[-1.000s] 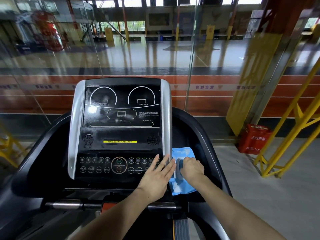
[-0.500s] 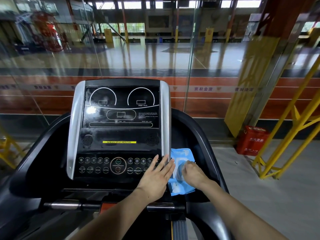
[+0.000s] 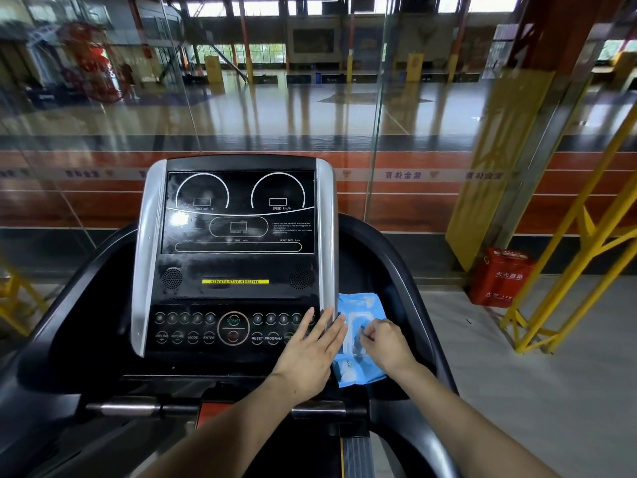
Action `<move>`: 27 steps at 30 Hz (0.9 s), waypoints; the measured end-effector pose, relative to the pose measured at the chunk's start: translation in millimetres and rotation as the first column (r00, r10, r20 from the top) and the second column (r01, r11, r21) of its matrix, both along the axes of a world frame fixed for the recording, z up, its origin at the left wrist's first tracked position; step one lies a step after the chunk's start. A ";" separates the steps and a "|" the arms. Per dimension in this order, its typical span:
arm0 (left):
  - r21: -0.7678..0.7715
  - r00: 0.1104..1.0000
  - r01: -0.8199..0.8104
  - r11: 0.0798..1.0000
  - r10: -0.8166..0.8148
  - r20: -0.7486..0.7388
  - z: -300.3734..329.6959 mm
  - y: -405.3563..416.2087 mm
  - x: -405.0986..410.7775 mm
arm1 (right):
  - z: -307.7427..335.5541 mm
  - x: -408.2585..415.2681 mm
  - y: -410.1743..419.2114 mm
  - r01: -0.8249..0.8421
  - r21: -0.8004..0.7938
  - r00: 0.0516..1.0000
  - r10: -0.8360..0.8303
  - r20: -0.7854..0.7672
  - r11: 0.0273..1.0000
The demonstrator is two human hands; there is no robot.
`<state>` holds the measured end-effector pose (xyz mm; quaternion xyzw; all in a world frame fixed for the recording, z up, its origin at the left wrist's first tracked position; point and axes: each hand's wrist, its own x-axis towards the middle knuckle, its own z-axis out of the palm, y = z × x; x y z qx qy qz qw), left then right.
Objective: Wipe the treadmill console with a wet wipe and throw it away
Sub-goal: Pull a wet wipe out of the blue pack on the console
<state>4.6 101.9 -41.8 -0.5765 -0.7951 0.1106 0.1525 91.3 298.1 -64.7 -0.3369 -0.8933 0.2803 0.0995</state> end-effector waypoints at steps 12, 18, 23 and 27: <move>0.026 1.000 0.013 1.000 -0.013 -0.005 -0.1 -0.5 -0.2 | 1.7 2.0 2.6 0.019 -0.221 1.000 -0.016 0.017 0.975; 0.035 1.000 0.014 0.999 -0.013 -0.006 -1.0 1.1 2.0 | 9.0 12.2 7.8 -0.012 -0.413 0.993 -0.038 -0.112 0.910; 0.023 1.000 0.021 1.000 -0.021 -0.005 -0.3 0.9 1.1 | 23.7 18.3 10.1 -0.048 -0.468 0.977 -0.056 -0.206 0.883; 0.015 1.000 0.015 1.000 -0.015 0.006 -1.0 1.6 0.7 | 33.6 24.0 13.6 -0.086 -0.508 0.938 -0.102 -0.331 0.857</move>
